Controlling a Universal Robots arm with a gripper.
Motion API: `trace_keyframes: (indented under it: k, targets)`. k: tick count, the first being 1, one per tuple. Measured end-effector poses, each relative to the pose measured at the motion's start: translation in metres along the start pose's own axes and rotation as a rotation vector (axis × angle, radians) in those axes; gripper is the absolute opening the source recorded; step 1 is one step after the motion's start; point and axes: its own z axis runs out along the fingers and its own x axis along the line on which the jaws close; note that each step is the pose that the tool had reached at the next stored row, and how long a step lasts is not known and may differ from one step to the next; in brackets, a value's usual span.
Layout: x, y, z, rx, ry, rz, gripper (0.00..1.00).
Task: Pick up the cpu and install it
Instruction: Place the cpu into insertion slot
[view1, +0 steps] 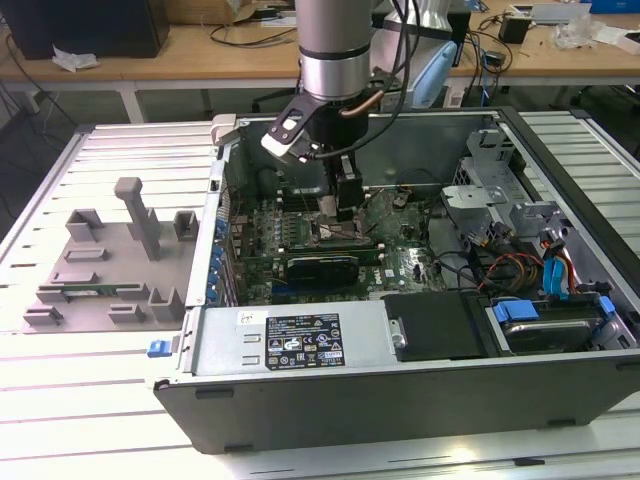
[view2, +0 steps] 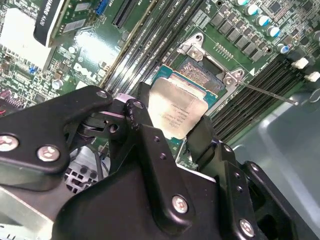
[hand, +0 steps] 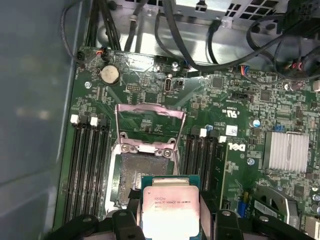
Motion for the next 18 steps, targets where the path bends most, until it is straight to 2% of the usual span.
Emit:
trace_keyframes:
  k: [6,10,18]
  targets:
    - [0.0008,0.001,0.006,0.003,-0.0042,0.065,0.54]
    - [0.0104,0.0022,0.0107,0.0033,-0.0069,0.069,0.54]
    - [0.0172,0.0029,0.0214,0.0058,-0.0242,0.095,0.54]
